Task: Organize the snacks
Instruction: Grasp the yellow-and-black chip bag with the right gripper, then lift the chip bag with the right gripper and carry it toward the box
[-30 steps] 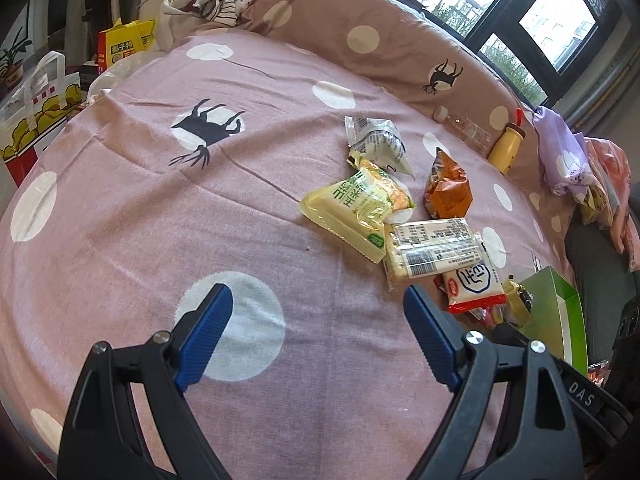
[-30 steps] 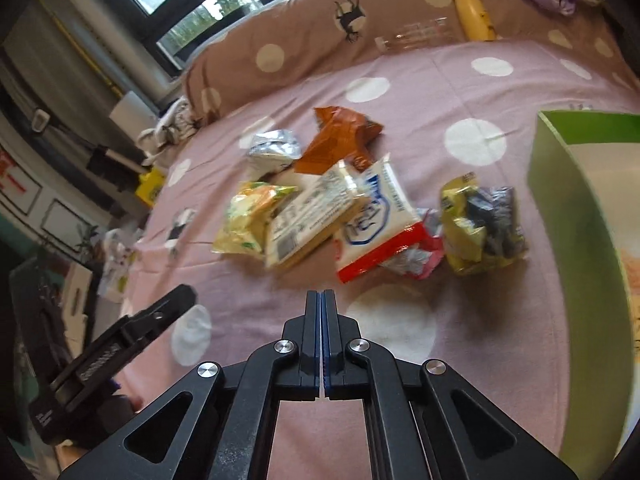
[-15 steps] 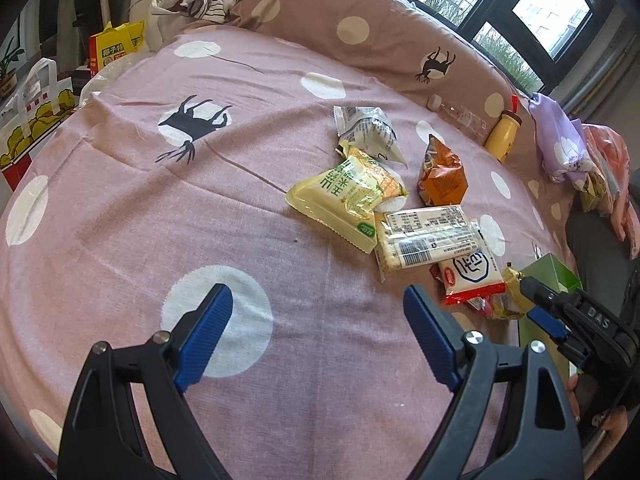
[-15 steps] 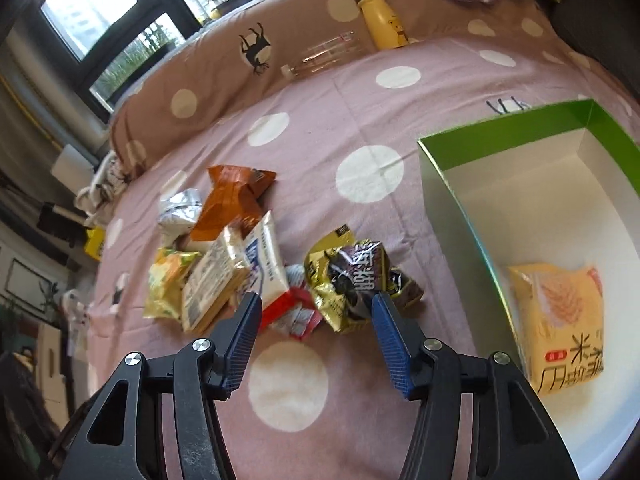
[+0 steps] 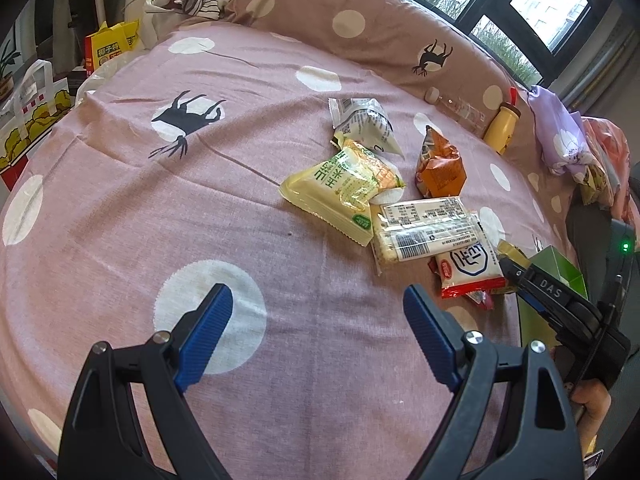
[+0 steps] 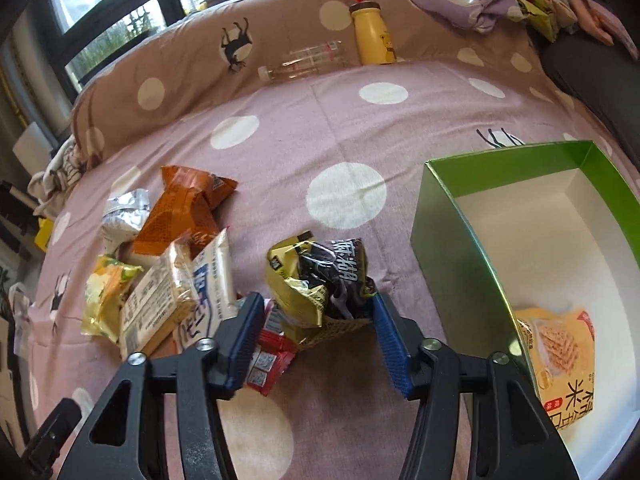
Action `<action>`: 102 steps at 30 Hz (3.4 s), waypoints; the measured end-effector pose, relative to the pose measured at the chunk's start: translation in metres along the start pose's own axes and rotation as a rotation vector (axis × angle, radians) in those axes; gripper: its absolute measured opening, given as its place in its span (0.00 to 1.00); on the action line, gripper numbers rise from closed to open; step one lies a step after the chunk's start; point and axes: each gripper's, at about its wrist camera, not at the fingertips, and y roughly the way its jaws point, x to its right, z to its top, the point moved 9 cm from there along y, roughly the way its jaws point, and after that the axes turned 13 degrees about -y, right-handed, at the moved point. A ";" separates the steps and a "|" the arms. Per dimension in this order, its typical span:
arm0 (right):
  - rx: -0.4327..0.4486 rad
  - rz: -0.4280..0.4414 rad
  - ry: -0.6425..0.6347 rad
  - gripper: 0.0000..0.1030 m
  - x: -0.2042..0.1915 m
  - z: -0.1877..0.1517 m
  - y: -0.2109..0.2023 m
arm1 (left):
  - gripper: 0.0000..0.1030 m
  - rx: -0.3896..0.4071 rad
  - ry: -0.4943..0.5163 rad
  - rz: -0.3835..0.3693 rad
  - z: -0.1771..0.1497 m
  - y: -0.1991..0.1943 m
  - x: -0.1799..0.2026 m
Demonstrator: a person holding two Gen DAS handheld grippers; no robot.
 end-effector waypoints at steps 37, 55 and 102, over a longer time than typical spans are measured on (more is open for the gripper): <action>-0.009 0.516 0.107 0.56 -0.061 -0.026 -0.056 | 0.85 -0.047 0.116 -0.121 -0.025 -0.005 0.045; -0.128 0.560 0.100 0.56 -0.079 -0.031 -0.018 | 0.78 -0.220 0.146 -0.250 -0.067 0.030 0.083; 0.222 0.514 -0.036 0.48 -0.091 -0.011 -0.104 | 0.37 0.047 0.294 -0.437 -0.053 -0.043 0.121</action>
